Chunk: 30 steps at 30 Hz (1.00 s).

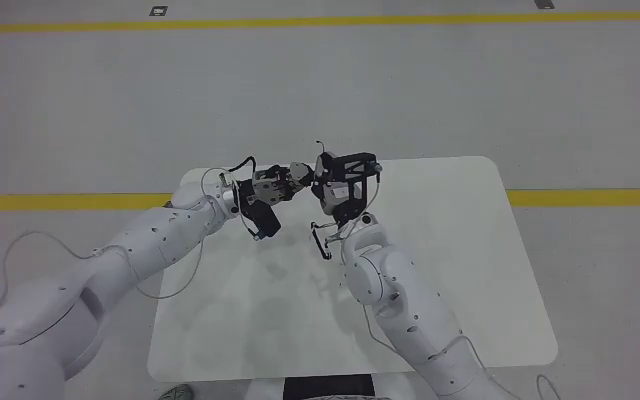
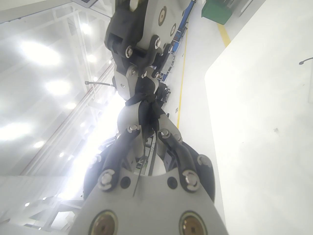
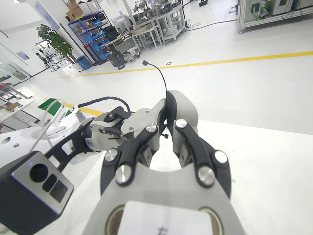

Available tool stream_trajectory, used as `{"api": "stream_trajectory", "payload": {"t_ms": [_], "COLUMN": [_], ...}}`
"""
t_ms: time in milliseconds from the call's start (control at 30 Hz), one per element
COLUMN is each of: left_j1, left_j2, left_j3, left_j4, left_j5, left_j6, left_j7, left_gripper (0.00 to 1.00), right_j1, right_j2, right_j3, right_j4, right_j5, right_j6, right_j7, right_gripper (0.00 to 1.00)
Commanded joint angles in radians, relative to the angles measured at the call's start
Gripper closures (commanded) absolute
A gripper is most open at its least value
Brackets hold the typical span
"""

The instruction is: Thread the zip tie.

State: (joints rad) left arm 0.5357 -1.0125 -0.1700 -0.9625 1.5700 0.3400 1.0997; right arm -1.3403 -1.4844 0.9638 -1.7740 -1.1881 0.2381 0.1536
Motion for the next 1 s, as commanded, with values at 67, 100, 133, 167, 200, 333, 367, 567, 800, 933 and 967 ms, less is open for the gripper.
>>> {"api": "stream_trajectory", "payload": {"t_ms": [67, 100, 133, 167, 200, 333, 367, 567, 800, 933, 967], "left_j1": [0.0, 0.0, 0.0, 0.0, 0.0, 0.0, 0.0, 0.0, 0.0, 0.0, 0.0], "left_j2": [0.0, 0.0, 0.0, 0.0, 0.0, 0.0, 0.0, 0.0, 0.0, 0.0, 0.0], "left_j3": [0.0, 0.0, 0.0, 0.0, 0.0, 0.0, 0.0, 0.0, 0.0, 0.0, 0.0], "left_j4": [0.0, 0.0, 0.0, 0.0, 0.0, 0.0, 0.0, 0.0, 0.0, 0.0, 0.0], "left_j5": [0.0, 0.0, 0.0, 0.0, 0.0, 0.0, 0.0, 0.0, 0.0, 0.0, 0.0], "left_j6": [0.0, 0.0, 0.0, 0.0, 0.0, 0.0, 0.0, 0.0, 0.0, 0.0, 0.0], "left_j7": [0.0, 0.0, 0.0, 0.0, 0.0, 0.0, 0.0, 0.0, 0.0, 0.0, 0.0], "left_gripper": [1.0, 1.0, 1.0, 1.0, 1.0, 1.0, 1.0, 1.0, 1.0, 1.0, 1.0], "right_j1": [-0.001, -0.002, -0.002, -0.003, -0.004, -0.007, -0.008, -0.015, -0.02, -0.022, -0.023], "right_j2": [-0.001, -0.002, -0.002, -0.003, -0.003, -0.004, -0.005, -0.006, -0.008, -0.009, -0.009], "right_j3": [0.0, 0.001, 0.001, 0.001, 0.001, 0.003, 0.003, 0.006, 0.01, 0.011, 0.012], "right_j4": [0.0, 0.0, 0.0, -0.001, -0.002, -0.004, -0.004, -0.007, -0.007, -0.005, -0.005], "right_j5": [-0.004, -0.006, -0.007, -0.008, -0.01, -0.013, -0.013, -0.017, -0.021, -0.022, -0.022], "right_j6": [-0.001, -0.001, -0.001, -0.001, -0.001, 0.0, 0.0, -0.001, -0.005, -0.005, -0.006], "right_j7": [0.004, 0.004, 0.005, 0.005, 0.006, 0.006, 0.006, 0.009, 0.012, 0.014, 0.014], "right_gripper": [1.0, 1.0, 1.0, 1.0, 1.0, 1.0, 1.0, 1.0, 1.0, 1.0, 1.0]}}
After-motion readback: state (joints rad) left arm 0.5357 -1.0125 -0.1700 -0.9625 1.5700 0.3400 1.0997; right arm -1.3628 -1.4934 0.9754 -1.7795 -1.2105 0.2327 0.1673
